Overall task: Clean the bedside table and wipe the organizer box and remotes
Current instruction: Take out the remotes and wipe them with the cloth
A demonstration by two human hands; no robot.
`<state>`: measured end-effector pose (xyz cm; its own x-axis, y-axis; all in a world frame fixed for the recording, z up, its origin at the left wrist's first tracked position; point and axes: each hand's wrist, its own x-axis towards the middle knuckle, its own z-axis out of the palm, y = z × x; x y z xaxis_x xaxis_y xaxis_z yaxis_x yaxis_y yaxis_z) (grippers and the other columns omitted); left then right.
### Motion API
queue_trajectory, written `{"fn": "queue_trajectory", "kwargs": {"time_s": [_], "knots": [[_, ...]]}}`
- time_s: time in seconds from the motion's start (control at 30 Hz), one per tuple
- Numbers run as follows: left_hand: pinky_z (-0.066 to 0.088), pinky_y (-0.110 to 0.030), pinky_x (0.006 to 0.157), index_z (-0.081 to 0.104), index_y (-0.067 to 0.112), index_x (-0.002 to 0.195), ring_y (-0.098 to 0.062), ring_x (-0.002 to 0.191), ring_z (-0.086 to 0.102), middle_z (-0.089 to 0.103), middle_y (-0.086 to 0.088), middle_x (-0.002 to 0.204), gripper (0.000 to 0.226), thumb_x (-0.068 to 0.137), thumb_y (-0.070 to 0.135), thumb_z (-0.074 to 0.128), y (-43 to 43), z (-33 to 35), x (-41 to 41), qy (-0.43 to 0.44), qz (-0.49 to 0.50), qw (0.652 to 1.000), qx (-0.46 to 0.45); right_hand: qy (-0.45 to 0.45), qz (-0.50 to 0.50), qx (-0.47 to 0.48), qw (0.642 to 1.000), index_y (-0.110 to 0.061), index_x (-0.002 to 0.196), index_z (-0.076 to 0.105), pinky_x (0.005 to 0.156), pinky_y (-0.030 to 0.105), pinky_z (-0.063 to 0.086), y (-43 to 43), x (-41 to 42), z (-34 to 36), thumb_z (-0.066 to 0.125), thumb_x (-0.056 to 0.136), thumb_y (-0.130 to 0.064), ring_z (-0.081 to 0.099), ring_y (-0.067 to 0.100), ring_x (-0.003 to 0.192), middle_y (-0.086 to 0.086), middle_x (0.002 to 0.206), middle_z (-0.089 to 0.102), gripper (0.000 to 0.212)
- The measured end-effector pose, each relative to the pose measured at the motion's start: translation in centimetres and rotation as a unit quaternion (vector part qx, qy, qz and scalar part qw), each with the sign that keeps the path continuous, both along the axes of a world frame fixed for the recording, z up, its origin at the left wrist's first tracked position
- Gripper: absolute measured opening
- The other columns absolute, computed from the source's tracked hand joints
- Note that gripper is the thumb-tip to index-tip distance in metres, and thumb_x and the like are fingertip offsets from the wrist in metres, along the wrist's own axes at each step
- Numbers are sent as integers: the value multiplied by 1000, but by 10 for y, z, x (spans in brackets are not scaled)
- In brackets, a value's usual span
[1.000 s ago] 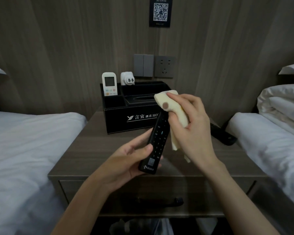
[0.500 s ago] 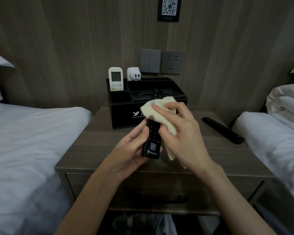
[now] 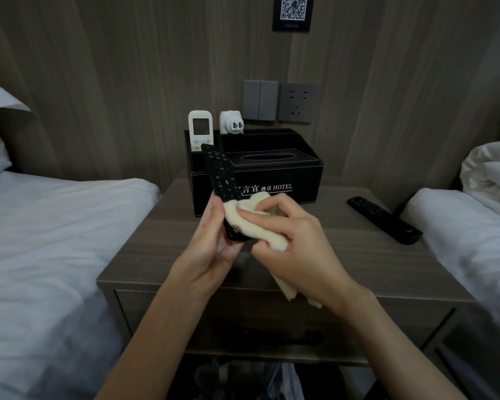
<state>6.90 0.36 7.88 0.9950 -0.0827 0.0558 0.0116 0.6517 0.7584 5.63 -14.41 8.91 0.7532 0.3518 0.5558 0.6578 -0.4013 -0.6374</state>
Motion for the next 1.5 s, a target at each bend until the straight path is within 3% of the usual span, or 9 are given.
{"fn": "queue_trajectory", "kwargs": {"time_s": [0.2,0.33,0.47,0.6,0.7,0.93,1.1,1.3,1.5], "knots": [[58,-29,73,40,16,144,-17,96,69,67,-6,112,71,81,47,47,8,2,3,-72,6,997,27,-96,43,-55,993,-32,101,76,76,31,52,-7,-1,-10,64,78,-15,59,12,97,-12,103,58,31],[53,-34,94,39,24,145,-20,121,58,57,-6,137,55,91,35,40,3,3,1,-108,-24,993,43,-93,-9,95,991,-24,94,77,73,14,44,-15,0,6,58,72,-14,60,7,86,-6,95,62,31],[57,-33,84,46,25,141,-18,98,67,65,-4,124,56,86,28,51,-3,-1,-2,-70,-99,990,69,-130,-128,148,972,-27,111,70,79,8,39,-33,9,22,55,80,-9,55,-1,94,-4,106,58,39],[58,-36,85,53,28,135,-21,95,67,66,-9,122,52,83,26,54,-14,-4,-11,-58,-176,974,131,-145,-186,160,959,-30,130,54,91,8,37,-44,15,30,54,92,-3,50,-6,105,-5,120,51,47],[58,-35,84,59,30,127,-21,92,69,69,-8,118,47,80,25,56,-21,-6,-14,-55,-186,972,135,-156,-205,124,958,-24,132,56,99,12,35,-44,21,26,54,94,-7,47,2,116,-5,123,47,42],[59,-33,79,63,28,125,-21,88,69,69,-7,113,45,82,21,56,-17,-9,-10,-38,-163,983,82,-150,-157,54,975,-25,132,58,96,12,38,-36,17,9,54,91,-2,49,2,116,-11,119,49,48],[56,-29,86,55,30,134,-20,109,66,65,-2,126,49,86,24,52,-8,-2,-9,-49,-143,983,102,-117,-94,4,989,-32,128,61,80,31,52,-33,11,-1,58,86,-10,58,9,99,-11,112,53,48],[56,-32,87,47,28,140,-21,121,59,60,-5,134,49,91,26,44,-1,2,-6,-67,-127,986,82,-85,-46,-42,994,-42,125,60,76,32,53,-25,3,-10,56,81,-20,57,9,94,-19,109,51,49],[58,-28,75,50,31,136,-13,100,69,70,3,114,51,85,32,46,4,1,-1,-53,-83,993,59,-110,-11,-160,981,-41,110,69,79,31,53,-26,-4,-12,52,79,-32,53,-2,100,-20,110,57,37]]}}
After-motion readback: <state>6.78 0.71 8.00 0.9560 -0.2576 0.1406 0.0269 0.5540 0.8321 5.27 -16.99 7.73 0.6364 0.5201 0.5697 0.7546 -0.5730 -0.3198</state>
